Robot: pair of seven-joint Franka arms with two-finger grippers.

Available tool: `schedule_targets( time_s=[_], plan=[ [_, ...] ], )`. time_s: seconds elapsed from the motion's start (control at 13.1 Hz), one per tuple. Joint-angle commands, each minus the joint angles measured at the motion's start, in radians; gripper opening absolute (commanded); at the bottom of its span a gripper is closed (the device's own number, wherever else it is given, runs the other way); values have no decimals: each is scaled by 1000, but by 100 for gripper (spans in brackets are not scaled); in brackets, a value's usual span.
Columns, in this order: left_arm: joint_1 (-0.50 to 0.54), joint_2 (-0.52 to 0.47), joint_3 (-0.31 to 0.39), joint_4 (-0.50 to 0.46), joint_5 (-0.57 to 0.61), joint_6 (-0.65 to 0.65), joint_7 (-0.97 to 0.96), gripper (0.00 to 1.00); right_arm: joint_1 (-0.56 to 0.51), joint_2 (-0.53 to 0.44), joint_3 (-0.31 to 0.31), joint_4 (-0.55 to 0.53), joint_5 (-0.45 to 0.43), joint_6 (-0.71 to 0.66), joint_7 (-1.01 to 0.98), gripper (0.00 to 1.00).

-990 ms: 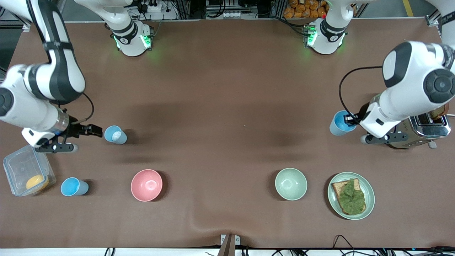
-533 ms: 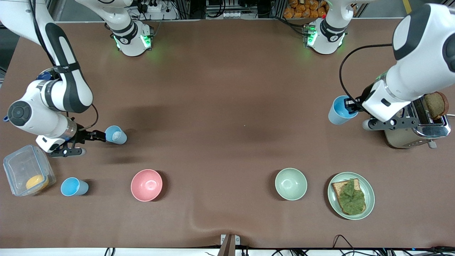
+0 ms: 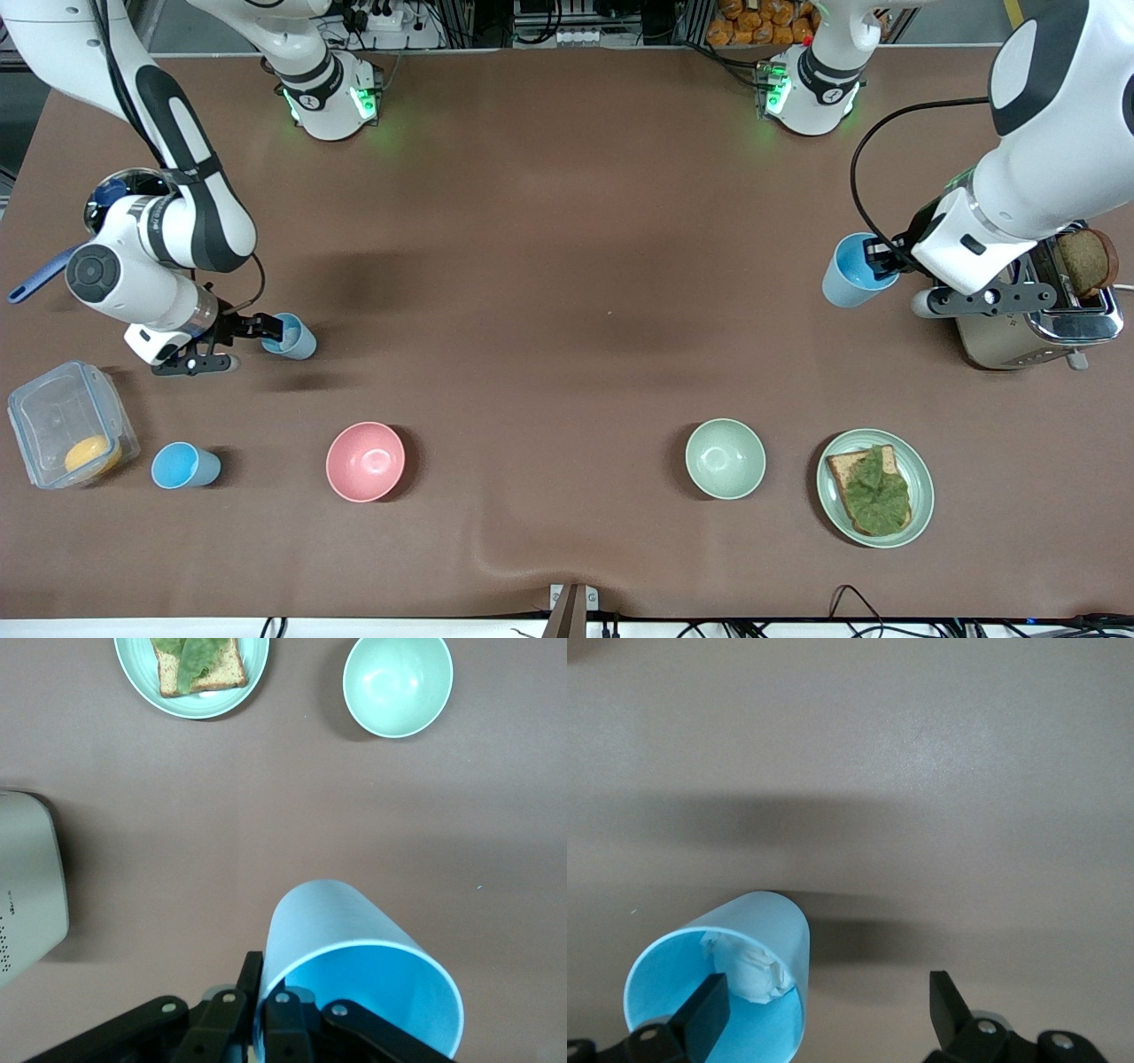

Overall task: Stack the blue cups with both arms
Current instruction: 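Grasp the blue cup holding white tissue with the right gripper, then carry the tissue cup with the right gripper to the table middle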

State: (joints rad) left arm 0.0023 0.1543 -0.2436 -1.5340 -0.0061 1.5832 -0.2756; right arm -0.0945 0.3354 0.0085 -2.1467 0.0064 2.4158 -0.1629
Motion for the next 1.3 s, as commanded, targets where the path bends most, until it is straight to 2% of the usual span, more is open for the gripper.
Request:
schedule_targets(
  time_s=[0.0, 0.15, 0.23, 0.3, 0.38, 0.46, 0.53, 0.61, 0.91, 1.22],
  plan=[
    [7, 1, -3, 12, 1, -20, 6, 0, -16, -30, 11, -32, -13, 14, -4, 100],
    [7, 1, -3, 12, -2, -20, 9, 0, -19, -24, 11, -39, -13, 31, -4, 100],
    [5, 2, -3, 14, 0, -20, 7, 0, -16, -25, 11, -47, -13, 40, -4, 97],
    [5, 2, -3, 12, 0, -20, 9, 0, -16, -24, 11, -50, -11, 42, -4, 74],
    [5, 2, -3, 14, 0, -20, 7, 0, -16, -25, 13, -50, -10, 40, -4, 48],
    [5, 2, -3, 14, -2, -20, 3, 0, -14, -25, 13, -50, -9, 37, -3, 28],
    [2, 4, -5, 14, -2, -20, 1, 0, -14, -25, 14, -50, -3, 34, 0, 11],
    [5, 4, -5, 14, 0, -20, 7, 0, -11, -25, 14, -50, 3, 26, 11, 0],
    [7, 2, -5, 12, 0, -20, 9, 0, 2, -41, 24, -41, 9, 6, 20, 0],
    [5, 4, -2, 12, 0, -20, 7, 0, 47, -113, 57, -25, 82, -87, 22, 0]
  ],
)
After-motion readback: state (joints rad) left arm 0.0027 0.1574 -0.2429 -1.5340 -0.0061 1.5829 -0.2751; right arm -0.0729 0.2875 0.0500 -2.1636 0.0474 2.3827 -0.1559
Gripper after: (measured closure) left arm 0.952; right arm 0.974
